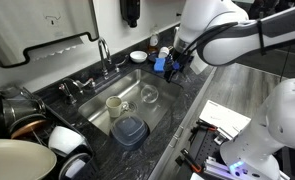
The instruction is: Open the tap on the right
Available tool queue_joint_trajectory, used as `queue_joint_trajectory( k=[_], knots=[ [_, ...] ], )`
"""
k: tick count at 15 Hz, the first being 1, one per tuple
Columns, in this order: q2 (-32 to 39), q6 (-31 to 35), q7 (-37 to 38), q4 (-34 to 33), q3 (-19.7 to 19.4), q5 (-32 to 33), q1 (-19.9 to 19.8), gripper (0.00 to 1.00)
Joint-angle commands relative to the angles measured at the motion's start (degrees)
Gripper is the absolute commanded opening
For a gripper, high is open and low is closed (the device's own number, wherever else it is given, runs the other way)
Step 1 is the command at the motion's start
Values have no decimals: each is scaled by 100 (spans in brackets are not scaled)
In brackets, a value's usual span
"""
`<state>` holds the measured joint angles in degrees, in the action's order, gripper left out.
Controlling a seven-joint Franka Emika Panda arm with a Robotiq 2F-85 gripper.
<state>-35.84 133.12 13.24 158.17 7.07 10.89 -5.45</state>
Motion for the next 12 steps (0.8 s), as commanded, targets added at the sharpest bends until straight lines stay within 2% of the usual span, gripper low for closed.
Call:
queue_joint_trajectory(
  k=[1,7,12],
  knots=[
    [1,-14,12,-7,-23,16,25,100],
    [1,-14,12,-7,-23,16,25,100],
    [313,373,-666,-141,-264,575,-127,100]
  ],
)
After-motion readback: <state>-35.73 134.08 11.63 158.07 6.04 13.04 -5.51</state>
